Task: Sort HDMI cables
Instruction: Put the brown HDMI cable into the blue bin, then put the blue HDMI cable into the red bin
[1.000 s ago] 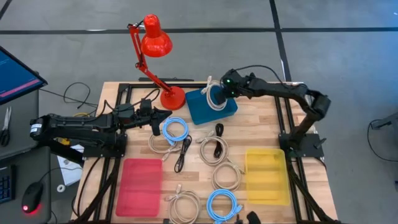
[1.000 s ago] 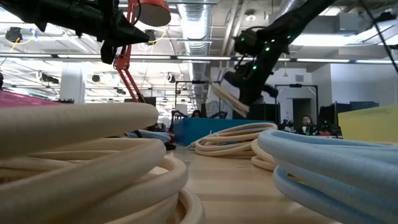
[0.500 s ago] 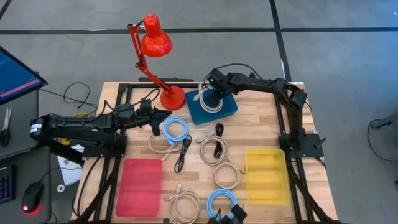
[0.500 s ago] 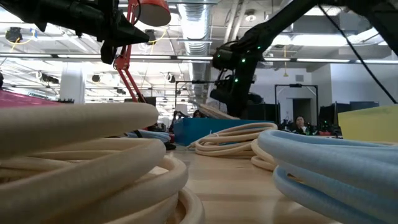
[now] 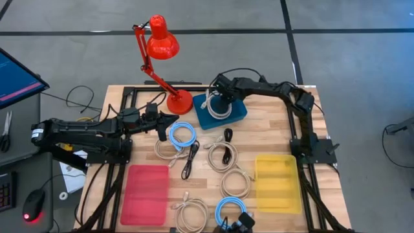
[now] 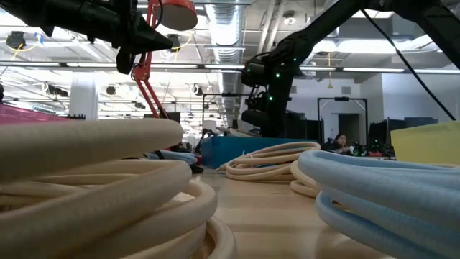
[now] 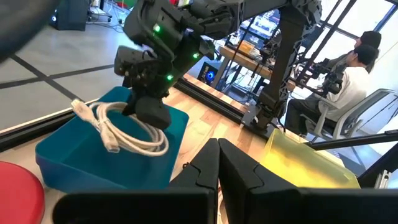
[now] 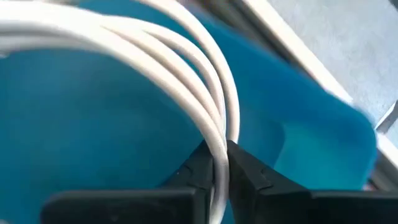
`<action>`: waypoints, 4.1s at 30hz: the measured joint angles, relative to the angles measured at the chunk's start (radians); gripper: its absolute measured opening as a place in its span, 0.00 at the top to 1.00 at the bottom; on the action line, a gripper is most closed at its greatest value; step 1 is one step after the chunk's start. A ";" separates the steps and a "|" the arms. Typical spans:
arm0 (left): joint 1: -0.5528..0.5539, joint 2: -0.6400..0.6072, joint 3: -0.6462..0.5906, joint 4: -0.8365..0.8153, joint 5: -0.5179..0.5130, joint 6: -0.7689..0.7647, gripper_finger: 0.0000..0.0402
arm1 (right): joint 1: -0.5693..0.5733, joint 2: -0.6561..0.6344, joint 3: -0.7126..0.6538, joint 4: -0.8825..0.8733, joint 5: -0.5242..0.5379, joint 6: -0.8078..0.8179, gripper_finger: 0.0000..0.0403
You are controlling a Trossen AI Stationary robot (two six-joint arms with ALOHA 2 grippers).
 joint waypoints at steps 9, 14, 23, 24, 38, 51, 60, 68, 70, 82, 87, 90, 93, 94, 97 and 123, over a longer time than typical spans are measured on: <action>0.000 0.000 0.000 0.000 0.000 0.000 0.98 | -0.008 0.000 0.007 -0.016 -0.017 -0.022 0.90; 0.000 0.000 0.000 0.000 0.000 0.000 0.98 | -0.003 0.001 0.102 -0.124 -0.052 -0.030 0.91; 0.000 0.000 0.000 0.000 0.000 0.000 0.98 | -0.003 0.001 0.258 -0.174 -0.067 -0.079 0.81; 0.000 0.000 0.000 0.000 0.000 0.000 0.98 | -0.003 0.001 0.270 -0.176 -0.084 -0.080 0.78; 0.000 0.000 0.000 -0.004 0.000 0.003 0.98 | 0.026 -0.038 0.289 -0.282 -0.124 -0.157 0.35; 0.000 0.000 0.000 -0.016 0.000 0.037 0.98 | 0.139 -0.374 0.290 -0.312 -0.045 -0.132 0.70; 0.000 0.000 0.000 -0.025 0.021 0.060 0.98 | 0.146 -0.516 0.290 -0.505 0.087 -0.094 0.97; 0.000 0.000 0.000 -0.048 0.027 0.060 0.98 | 0.243 -0.620 0.279 -0.627 0.323 -0.016 1.00; 0.000 0.000 0.000 -0.048 0.027 0.060 0.98 | 0.265 -0.667 0.229 -0.599 0.323 -0.015 1.00; -0.006 0.000 0.000 -0.049 0.057 0.057 0.99 | 0.296 -1.070 -0.396 -0.041 0.032 0.011 1.00; -0.045 0.000 0.033 -0.166 0.061 0.087 0.99 | 0.298 -1.173 -0.515 0.083 -0.112 0.011 1.00; -0.061 0.000 0.069 -0.267 0.066 0.103 0.99 | 0.298 -1.217 -0.552 0.112 -0.168 0.014 1.00; -0.068 0.000 0.101 -0.333 0.067 0.104 0.99 | 0.298 -1.238 -0.571 0.117 -0.173 0.054 1.00; -0.068 0.000 0.111 -0.353 0.066 0.102 0.99 | 0.298 -1.242 -0.579 0.115 -0.172 0.065 1.00; -0.068 0.007 0.141 -0.446 0.043 0.070 0.99 | 0.297 -1.250 -0.610 0.111 -0.172 0.099 1.00; -0.113 0.410 0.302 -0.694 0.072 0.468 0.77 | 0.297 -1.248 -0.706 0.106 -0.162 0.216 1.00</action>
